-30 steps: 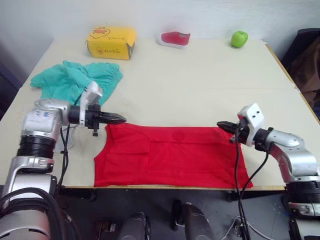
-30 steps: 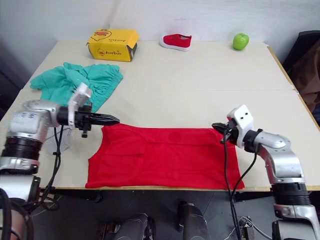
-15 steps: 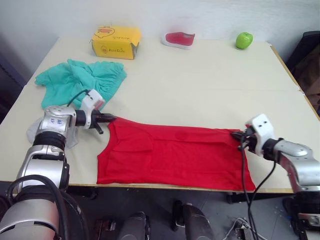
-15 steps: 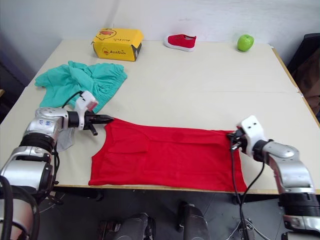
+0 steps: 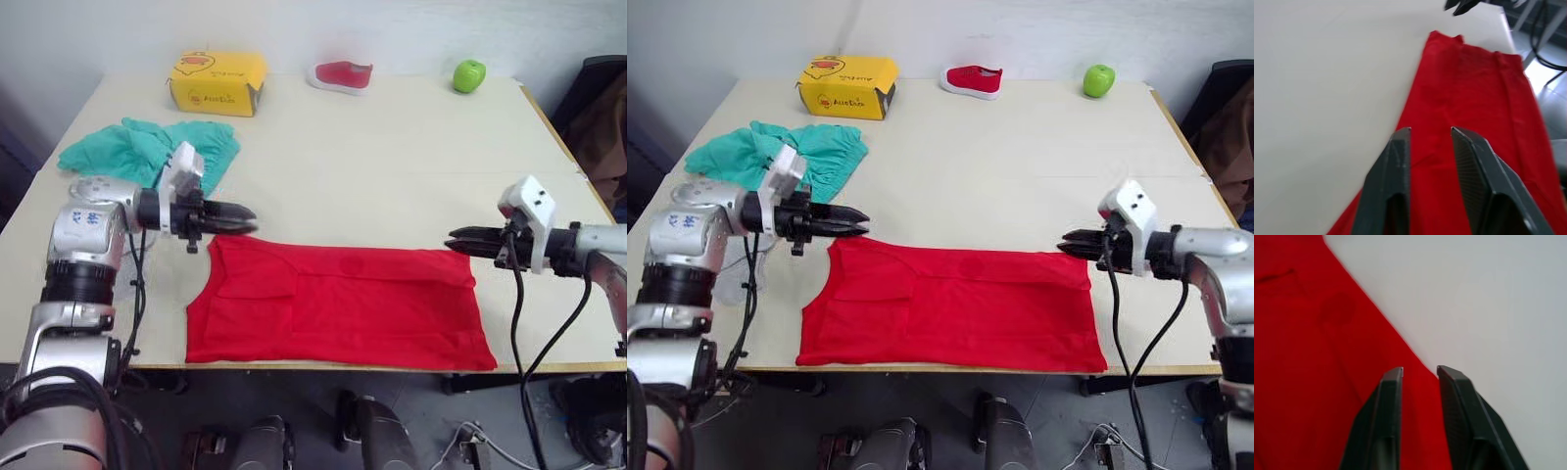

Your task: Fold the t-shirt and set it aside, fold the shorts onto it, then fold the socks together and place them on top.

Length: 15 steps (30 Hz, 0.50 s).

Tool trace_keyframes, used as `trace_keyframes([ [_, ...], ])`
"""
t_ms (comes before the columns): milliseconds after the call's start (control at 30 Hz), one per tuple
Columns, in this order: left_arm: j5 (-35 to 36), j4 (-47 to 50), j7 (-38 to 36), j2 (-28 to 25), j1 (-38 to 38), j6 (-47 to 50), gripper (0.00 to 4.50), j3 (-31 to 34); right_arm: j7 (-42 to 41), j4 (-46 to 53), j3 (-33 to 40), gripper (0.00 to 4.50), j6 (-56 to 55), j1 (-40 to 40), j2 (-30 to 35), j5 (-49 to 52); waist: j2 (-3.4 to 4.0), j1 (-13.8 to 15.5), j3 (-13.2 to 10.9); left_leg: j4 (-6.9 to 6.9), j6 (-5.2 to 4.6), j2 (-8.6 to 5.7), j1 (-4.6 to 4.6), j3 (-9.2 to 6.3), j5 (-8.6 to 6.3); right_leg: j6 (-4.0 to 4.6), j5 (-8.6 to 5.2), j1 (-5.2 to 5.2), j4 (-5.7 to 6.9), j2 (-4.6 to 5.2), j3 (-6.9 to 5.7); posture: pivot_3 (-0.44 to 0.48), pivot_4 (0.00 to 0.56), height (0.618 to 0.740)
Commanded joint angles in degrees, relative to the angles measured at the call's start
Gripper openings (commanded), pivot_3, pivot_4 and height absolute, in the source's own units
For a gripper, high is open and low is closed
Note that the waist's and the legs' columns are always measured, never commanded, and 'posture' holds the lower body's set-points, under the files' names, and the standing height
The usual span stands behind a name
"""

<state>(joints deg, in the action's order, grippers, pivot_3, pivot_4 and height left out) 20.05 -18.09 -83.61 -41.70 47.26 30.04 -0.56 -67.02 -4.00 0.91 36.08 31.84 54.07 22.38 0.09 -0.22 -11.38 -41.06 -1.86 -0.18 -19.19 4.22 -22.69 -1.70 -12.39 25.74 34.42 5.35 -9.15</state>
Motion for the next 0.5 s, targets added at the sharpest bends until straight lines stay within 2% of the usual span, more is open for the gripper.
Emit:
trace_keyframes([
  [33, 3.78, 11.51, -0.45, -1.42, -2.59, 2.22, 2.57, 0.57, -5.07, -6.66, -5.97, 2.32, -2.29, 5.52, -0.2, -4.04, 0.0, 0.12, 0.0, 0.0, 0.0, 0.0, -0.01, -0.01, 0.0, 0.0, 0.0, 0.0, 0.0, 0.01, 0.0, 0.0, 0.15, 0.74],
  [233, 6.0, 19.22, 4.12, -0.56, -5.57, 3.44, 4.48, 1.41, -6.31, -17.85, -12.53, 4.41, -6.4, 12.2, -4.68, -10.41, 0.01, 0.39, -0.01, -0.02, 0.0, -0.03, -0.03, -0.06, 0.0, 0.0, 0.0, 0.0, -0.03, 0.04, -0.03, 0.0, 0.15, 0.74],
  [500, 8.84, 23.64, 7.31, -1.06, -8.11, 4.27, 4.5, 2.43, -7.59, -26.91, -13.46, 4.46, -1.81, 17.63, -9.3, -12.04, 0.04, 0.18, -0.03, -0.01, 0.01, -0.01, -0.04, -0.06, 0.0, 0.0, 0.0, 0.0, -0.04, 0.03, -0.03, 0.0, 0.15, 0.74],
])
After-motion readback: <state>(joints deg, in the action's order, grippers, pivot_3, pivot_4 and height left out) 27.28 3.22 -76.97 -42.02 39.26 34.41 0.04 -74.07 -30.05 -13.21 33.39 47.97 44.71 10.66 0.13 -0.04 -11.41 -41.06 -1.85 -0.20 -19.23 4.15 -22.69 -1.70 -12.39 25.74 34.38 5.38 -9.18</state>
